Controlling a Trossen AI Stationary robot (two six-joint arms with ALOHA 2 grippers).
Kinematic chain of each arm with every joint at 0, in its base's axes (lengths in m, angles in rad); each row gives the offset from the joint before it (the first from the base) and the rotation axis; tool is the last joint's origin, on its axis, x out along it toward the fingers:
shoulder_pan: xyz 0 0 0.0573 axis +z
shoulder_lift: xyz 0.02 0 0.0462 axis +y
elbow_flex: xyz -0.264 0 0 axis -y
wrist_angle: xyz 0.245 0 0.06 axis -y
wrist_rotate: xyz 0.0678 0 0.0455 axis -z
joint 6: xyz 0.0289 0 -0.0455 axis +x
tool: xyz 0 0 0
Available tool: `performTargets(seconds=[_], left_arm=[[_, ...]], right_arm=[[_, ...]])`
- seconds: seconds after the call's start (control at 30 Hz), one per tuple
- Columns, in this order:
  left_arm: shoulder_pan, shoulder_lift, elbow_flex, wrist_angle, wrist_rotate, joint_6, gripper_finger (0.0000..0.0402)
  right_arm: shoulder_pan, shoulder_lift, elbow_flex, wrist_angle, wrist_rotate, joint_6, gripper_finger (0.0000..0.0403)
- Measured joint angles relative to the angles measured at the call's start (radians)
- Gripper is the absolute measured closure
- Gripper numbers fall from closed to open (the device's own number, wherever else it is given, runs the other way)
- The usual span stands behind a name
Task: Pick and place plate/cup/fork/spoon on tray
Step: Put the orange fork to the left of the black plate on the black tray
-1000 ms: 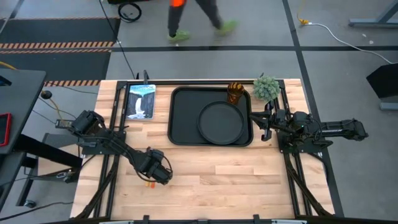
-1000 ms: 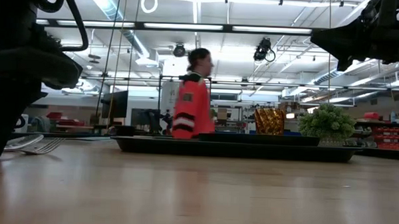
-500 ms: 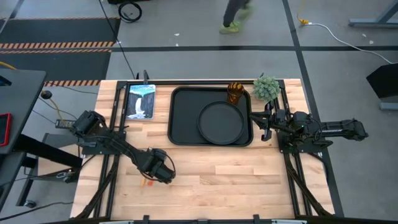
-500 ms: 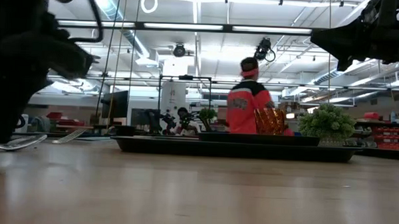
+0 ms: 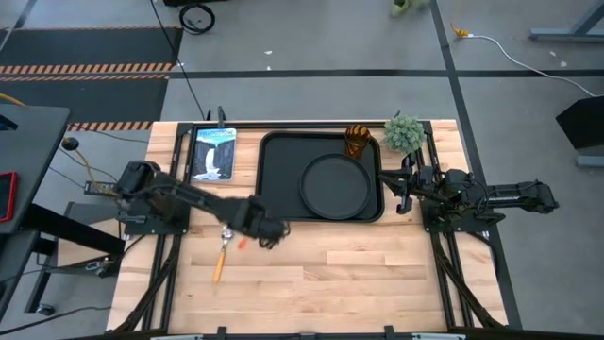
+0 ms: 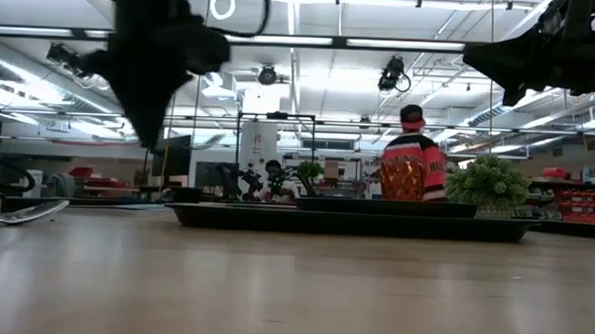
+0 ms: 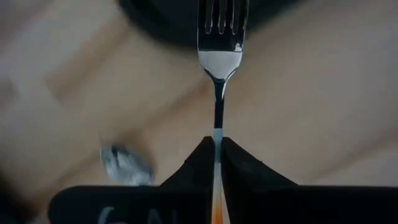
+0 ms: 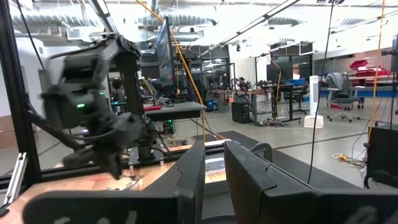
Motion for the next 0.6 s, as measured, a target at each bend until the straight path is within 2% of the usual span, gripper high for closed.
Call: performTargets(seconds=[0.1,0.3,0.47,0.6], left_arm=[[0.094,0.0,-0.006,0.042,-0.036,0.104,0.0382],[0.315,0.002,-0.032,0.242,-0.042,0.293,0.038],[0.459,0.003,-0.032,0.405,-0.045,0.313,0.038],[0.505,0.004,-0.032,0.506,-0.043,0.291,0.0379]], right_arm=[[0.0,0.0,0.0,0.0,0.0,0.0,0.0334],[0.0,0.0,0.0,0.0,0.0,0.0,0.0334],[0.0,0.0,0.0,0.0,0.0,0.0,0.0334],[0.0,0.0,0.0,0.0,0.0,0.0,0.0334]])
